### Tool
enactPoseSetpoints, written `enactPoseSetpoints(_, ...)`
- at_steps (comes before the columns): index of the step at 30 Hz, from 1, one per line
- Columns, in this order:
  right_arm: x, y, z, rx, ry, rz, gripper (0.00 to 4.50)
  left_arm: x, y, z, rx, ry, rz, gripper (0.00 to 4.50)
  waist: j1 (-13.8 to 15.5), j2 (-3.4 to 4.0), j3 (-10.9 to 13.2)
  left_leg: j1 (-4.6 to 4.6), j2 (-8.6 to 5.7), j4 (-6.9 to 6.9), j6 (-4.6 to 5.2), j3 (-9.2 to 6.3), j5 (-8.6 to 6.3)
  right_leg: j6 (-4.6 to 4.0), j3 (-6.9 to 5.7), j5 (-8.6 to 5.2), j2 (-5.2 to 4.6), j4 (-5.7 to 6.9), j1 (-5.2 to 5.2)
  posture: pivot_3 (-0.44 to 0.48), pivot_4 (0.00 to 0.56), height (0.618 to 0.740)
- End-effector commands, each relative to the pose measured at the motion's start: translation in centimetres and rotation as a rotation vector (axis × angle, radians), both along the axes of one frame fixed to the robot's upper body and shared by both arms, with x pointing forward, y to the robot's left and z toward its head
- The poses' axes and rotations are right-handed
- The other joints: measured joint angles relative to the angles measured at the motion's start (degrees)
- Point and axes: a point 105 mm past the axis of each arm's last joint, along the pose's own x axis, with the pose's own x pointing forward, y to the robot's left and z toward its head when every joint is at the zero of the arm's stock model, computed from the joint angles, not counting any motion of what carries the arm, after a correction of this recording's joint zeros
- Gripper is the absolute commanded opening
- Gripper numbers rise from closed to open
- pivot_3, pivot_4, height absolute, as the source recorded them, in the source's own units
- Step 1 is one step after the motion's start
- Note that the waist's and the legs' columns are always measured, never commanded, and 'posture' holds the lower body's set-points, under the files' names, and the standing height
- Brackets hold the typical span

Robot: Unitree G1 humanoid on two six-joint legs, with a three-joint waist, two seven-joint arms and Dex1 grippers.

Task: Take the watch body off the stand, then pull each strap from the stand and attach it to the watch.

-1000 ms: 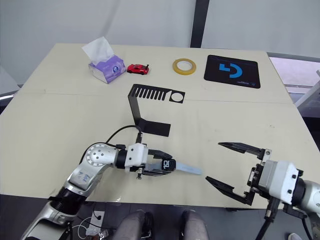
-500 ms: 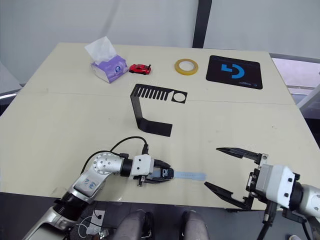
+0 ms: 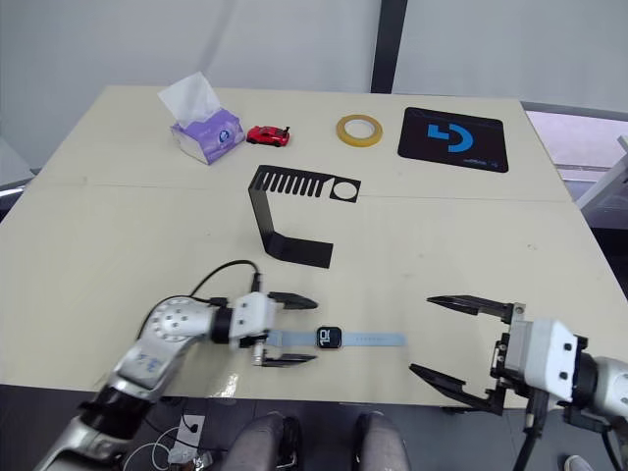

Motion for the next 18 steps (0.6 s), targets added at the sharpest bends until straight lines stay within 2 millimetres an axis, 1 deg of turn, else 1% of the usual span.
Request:
enactPoseSetpoints(1, -0.4, -1.4, 0.4, -0.046, -0.005, 0.004, 4.50, -1.2, 4.5, 2.3, -0.026, -0.053, 0.027, 4.45, -0.05, 0.01, 0.00, 0.01, 0.01, -0.03, 0.00, -0.01, 0.00, -0.01, -0.02, -0.01, 0.00, -0.01, 0.02, 0.000, 0.150, 0.740)
enactPoseSetpoints(2, -0.3, -2.3, 0.3, -0.071, -0.006, -0.008, 4.50, -1.4, 6.5, 2.4, -0.007, -0.037, 0.087, 4.45, -0.26, 0.00, 0.00, 0.03, 0.01, -0.04, -0.01, -0.01, -0.01, -0.02, -0.01, -0.01, 0.00, -0.02, 0.02, 0.000, 0.150, 0.740)
enactPoseSetpoints(3, -0.2, -3.0, 0.2, -0.087, -0.007, -0.016, 4.50, -1.5, 7.8, 2.5, 0.005, -0.030, 0.131, 4.45, -0.32, 0.00, 0.00, 0.03, 0.01, -0.05, 0.00, 0.00, -0.02, -0.03, -0.01, -0.02, -0.01, -0.04, 0.02, 0.000, 0.150, 0.740)
enactPoseSetpoints(5, 0.3, -4.8, 0.3, -0.125, -0.005, -0.052, 4.50, -1.2, 11.1, 3.3, 0.035, -0.054, 0.290, 4.45, -0.24, 0.00, 0.00, 0.03, -0.03, -0.05, 0.05, 0.00, -0.05, -0.03, -0.01, -0.02, -0.05, -0.07, 0.04, 0.000, 0.150, 0.740)
enactPoseSetpoints(6, 0.5, -5.7, 0.4, -0.153, -0.006, -0.067, 4.50, -1.3, 13.1, 3.6, 0.052, -0.063, 0.391, 4.45, -0.12, 0.00, 0.00, 0.03, -0.05, -0.03, 0.11, 0.00, -0.08, -0.02, -0.01, -0.01, -0.08, -0.07, 0.06, 0.000, 0.150, 0.740)
enactPoseSetpoints(7, 0.8, -6.5, 0.6, -0.173, -0.010, -0.080, 4.50, -1.6, 14.8, 4.1, 0.067, -0.089, 0.468, 4.45, -0.13, -0.01, 0.01, 0.03, -0.06, -0.02, 0.34, 0.00, -0.21, -0.02, -0.01, -0.01, -0.10, -0.08, 0.06, 0.000, 0.150, 0.740)
enactPoseSetpoints(10, 1.4, -7.6, 0.9, -0.218, -0.032, -0.089, 4.50, -2.2, 18.0, 4.2, 0.075, -0.084, 0.609, 4.45, -0.30, 0.00, 0.00, 0.03, -0.03, -0.05, 0.38, 0.00, -0.30, -0.02, 0.00, -0.01, -0.11, -0.12, 0.04, 0.000, 0.150, 0.740)
enactPoseSetpoints(12, 2.2, -7.7, 1.3, -0.205, -0.064, -0.103, 4.50, -2.5, 20.5, 3.7, 0.087, -0.073, 0.713, 4.45, -0.21, 0.01, 0.01, 0.04, -0.02, -0.08, 0.36, 0.00, -0.30, -0.04, -0.03, -0.02, -0.10, -0.12, 0.02, 0.000, 0.150, 0.740)
enactPoseSetpoints(13, 2.5, -7.6, 1.5, -0.196, -0.076, -0.108, 4.50, -2.5, 21.3, 3.5, 0.095, -0.073, 0.743, 4.45, -0.33, 0.02, 0.00, 0.04, -0.01, -0.08, 0.34, 0.00, -0.29, -0.04, -0.03, -0.02, -0.10, -0.10, 0.01, 0.000, 0.150, 0.740)
enactPoseSetpoints(15, 3.0, -7.4, 1.7, -0.200, -0.101, -0.109, 4.50, -2.5, 21.8, 3.1, 0.100, -0.075, 0.778, 4.45, -0.36, 0.02, 0.01, 0.04, 0.00, -0.09, 0.32, 0.00, -0.29, -0.06, -0.03, -0.03, -0.09, -0.09, -0.01, 0.000, 0.150, 0.740)
enactPoseSetpoints(18, 3.6, -7.4, 2.1, -0.185, -0.125, -0.128, 4.50, -2.0, 21.0, 3.6, 0.074, -0.121, 0.780, 4.45, -0.25, 0.02, 0.01, 0.03, 0.02, -0.09, 0.26, 0.00, -0.34, -0.06, -0.02, -0.03, -0.11, -0.13, -0.02, 0.000, 0.150, 0.740)
